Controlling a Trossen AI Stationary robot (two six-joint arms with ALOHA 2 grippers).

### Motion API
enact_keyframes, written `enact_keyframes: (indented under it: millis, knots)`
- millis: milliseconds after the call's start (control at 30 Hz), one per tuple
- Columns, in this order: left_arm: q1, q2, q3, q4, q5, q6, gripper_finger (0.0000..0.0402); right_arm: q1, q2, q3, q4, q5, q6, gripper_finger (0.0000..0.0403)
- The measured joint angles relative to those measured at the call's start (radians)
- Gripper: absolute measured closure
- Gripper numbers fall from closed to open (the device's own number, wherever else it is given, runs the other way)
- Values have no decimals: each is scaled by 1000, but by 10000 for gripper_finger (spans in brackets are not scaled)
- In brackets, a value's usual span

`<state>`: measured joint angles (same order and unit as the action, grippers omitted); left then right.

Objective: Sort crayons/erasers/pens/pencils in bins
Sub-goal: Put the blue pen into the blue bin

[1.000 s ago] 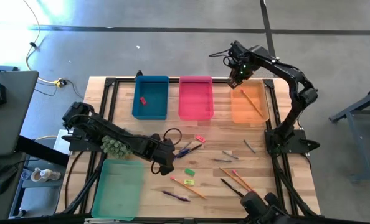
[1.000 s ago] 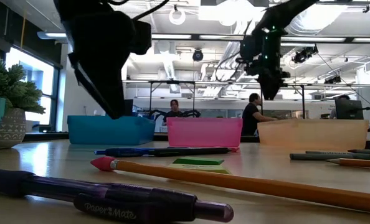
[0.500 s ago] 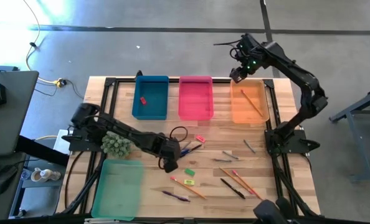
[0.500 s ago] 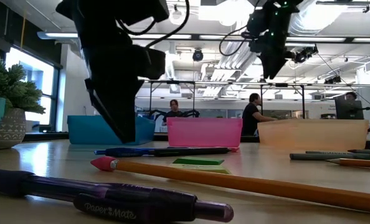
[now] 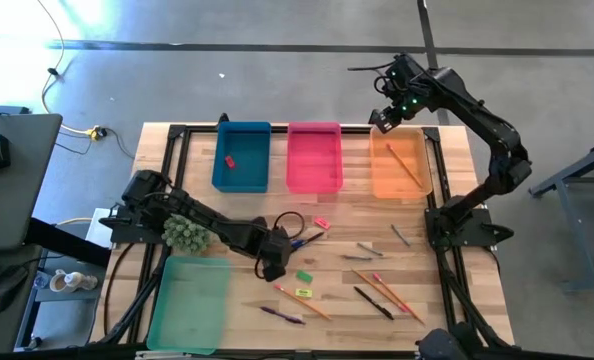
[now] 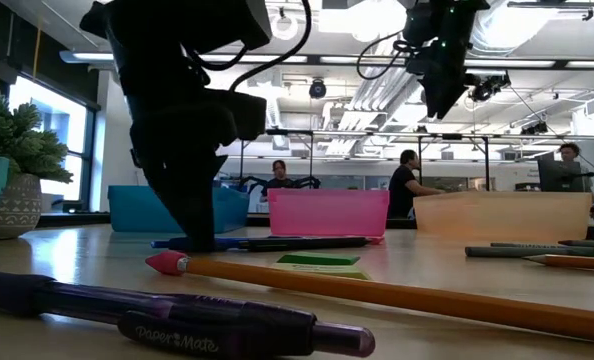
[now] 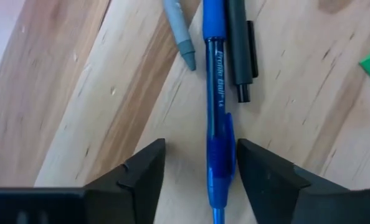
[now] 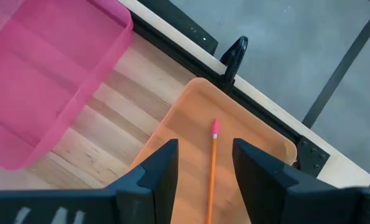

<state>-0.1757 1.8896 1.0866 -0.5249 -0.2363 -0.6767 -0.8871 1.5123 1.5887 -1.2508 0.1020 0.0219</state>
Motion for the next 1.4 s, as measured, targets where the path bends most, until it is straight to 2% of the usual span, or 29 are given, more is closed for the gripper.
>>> enact_keyframes:
  millis: [333, 533, 767, 1033, 1400]
  knots:
    - [-17, 3, -1, 9, -23, -3, 332, 0, -8, 0, -7, 0, -26, 258]
    - [-21, 3, -2, 4, -19, -16, 374, 8, -62, 0, -12, 0, -30, 258]
    - [-20, -18, -5, 6, 8, -27, 380, 37, -142, 0, -52, -2, -60, 258]
    - [-25, -143, -8, -39, 21, -48, 382, 72, -187, 0, -73, -6, -53, 258]
    - [-86, -366, -5, -109, -77, -142, 393, 120, -186, 0, -77, -5, -26, 258]
